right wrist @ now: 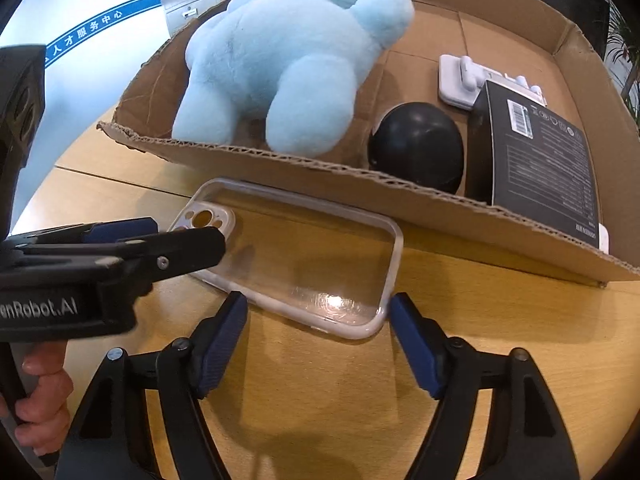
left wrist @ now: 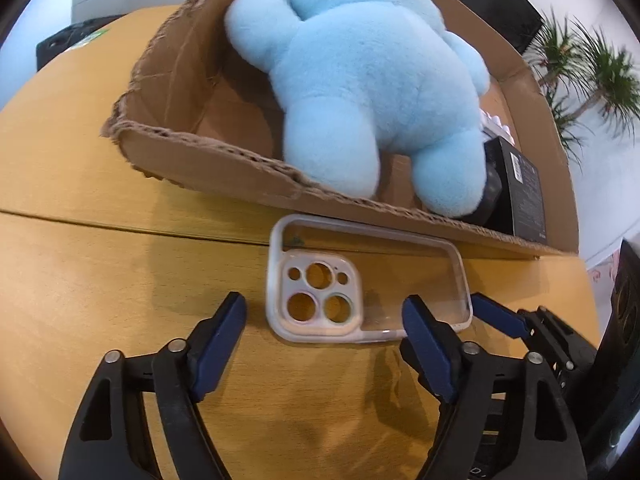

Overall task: Organize objects
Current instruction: 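Move both tools back toward the clear phone case on the table, then close the left gripper on the clear phone case rim while the right gripper also clamps it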

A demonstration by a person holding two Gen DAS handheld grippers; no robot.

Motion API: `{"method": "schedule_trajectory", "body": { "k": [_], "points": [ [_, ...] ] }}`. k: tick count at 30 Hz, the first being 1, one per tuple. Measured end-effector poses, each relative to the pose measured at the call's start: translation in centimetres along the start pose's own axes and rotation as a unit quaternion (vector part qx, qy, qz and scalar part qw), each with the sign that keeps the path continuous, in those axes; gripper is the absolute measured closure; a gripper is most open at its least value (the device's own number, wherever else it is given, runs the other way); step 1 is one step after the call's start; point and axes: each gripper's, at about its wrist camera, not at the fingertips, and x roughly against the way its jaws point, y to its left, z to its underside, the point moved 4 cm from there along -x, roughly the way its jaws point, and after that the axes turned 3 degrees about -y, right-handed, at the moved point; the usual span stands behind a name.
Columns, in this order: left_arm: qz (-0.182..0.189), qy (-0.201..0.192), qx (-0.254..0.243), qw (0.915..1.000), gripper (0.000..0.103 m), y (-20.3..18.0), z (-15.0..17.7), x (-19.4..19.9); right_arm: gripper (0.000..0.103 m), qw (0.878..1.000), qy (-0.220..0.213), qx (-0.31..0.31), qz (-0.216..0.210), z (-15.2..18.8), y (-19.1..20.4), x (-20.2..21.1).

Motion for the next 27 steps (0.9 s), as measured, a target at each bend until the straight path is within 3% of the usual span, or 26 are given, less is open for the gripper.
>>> {"method": "schedule_trajectory", "body": {
  "k": [4,6,16,27],
  "points": [
    [-0.032,-0.007,-0.045,0.9984,0.037,-1.4,0.6,-0.3,0.034,1.000,-0.002,0.005,0.004,0.3,-0.3,0.1],
    [-0.044,-0.013,-0.056,0.9974,0.037,-1.8,0.8,-0.4,0.036,1.000,-0.002,0.005,0.006,0.4,-0.4,0.3],
    [-0.037,-0.019,-0.052,0.9978,0.041,-1.7,0.9,-0.6,0.050,1.000,-0.005,-0.019,-0.014,0.8,-2.6,1.2],
    [-0.032,-0.021,-0.049,0.9981,0.042,-1.5,0.5,-0.5,0.050,1.000,-0.003,-0.024,-0.015,0.8,-3.5,1.2]
  ]
}}
